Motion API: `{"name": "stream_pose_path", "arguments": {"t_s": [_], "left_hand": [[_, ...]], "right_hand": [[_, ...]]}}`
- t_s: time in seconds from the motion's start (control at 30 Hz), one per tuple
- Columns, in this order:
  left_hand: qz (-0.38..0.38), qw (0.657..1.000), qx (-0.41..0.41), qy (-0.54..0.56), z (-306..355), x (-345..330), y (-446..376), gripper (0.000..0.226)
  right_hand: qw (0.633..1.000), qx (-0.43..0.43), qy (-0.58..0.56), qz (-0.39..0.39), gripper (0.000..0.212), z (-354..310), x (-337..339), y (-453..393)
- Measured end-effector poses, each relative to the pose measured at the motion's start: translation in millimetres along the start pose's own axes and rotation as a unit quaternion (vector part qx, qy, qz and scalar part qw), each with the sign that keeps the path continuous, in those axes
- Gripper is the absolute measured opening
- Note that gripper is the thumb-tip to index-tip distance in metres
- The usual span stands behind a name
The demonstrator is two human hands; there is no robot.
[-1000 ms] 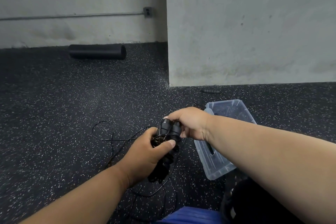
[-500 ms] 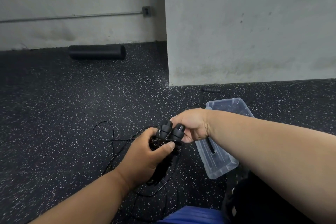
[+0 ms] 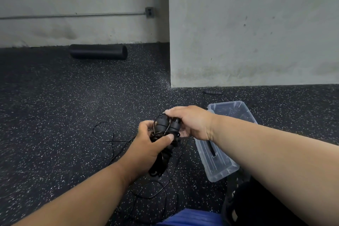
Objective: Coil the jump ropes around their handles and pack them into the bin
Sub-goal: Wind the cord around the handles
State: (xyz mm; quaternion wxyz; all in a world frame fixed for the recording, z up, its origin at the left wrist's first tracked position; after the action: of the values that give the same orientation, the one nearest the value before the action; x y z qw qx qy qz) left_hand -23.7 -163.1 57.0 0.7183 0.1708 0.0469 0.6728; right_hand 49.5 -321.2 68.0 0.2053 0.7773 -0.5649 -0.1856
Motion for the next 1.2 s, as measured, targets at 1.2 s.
{"name": "stream_pose_path", "arguments": {"t_s": [1.2], "left_hand": [[0.082,0.951,0.125,0.270,-6,17,-30,0.077]], "right_hand": [[0.980,-0.010,0.179,-0.085,0.036,40,-20,15]]}}
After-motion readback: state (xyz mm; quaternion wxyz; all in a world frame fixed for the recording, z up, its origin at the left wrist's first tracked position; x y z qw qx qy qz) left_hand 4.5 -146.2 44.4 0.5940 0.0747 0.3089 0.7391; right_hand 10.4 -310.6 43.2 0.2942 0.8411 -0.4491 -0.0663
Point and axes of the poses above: each hand's wrist, its own y-axis away from the middle knuckle, its own x-axis out of the back of the hand, z = x × y, the point moved 4 cm from there along -y, towards the middle knuckle, and after that the axes turned 4 degrees about z, right-handed, at the moved point
